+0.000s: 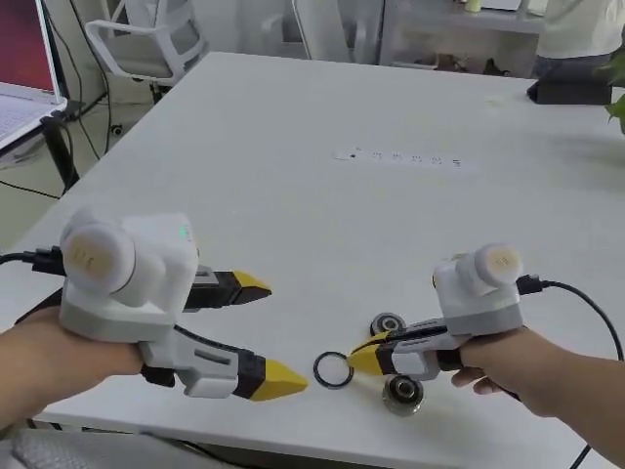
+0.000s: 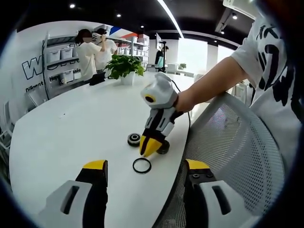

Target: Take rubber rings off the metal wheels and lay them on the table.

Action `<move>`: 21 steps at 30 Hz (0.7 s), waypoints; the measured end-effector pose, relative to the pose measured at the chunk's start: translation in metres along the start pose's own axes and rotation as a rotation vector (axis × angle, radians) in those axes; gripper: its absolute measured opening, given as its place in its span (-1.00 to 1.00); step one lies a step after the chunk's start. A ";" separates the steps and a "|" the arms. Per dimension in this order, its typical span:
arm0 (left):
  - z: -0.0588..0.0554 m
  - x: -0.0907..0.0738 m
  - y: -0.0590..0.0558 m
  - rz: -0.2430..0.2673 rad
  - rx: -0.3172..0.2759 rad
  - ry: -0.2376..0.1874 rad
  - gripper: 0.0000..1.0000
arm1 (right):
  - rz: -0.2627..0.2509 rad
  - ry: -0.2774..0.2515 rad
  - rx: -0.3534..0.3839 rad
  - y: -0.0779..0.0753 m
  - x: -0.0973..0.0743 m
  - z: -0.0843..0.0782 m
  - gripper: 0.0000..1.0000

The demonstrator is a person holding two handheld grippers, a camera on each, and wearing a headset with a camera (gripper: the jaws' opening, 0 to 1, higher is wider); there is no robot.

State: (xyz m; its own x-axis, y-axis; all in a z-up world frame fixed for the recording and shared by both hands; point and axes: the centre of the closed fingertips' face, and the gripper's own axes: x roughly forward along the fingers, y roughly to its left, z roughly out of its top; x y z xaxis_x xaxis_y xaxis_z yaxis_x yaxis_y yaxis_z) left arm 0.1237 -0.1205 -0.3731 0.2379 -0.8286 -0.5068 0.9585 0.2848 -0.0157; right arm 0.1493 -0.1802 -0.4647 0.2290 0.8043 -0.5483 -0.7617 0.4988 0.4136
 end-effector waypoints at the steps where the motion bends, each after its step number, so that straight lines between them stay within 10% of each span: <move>1: 0.000 0.000 0.000 0.000 -0.001 0.000 0.25 | -0.003 -0.001 -0.002 0.000 -0.001 0.000 -0.87; 21: 0.016 0.013 0.002 -0.015 0.007 -0.011 0.24 | -0.024 -0.136 -0.024 0.005 -0.040 0.027 -0.67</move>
State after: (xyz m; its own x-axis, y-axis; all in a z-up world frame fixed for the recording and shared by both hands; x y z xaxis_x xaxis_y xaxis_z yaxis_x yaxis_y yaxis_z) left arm 0.1308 -0.1388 -0.3662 0.2254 -0.8380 -0.4969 0.9629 0.2693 -0.0175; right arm 0.1529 -0.2013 -0.4208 0.3261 0.8293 -0.4538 -0.7687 0.5120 0.3834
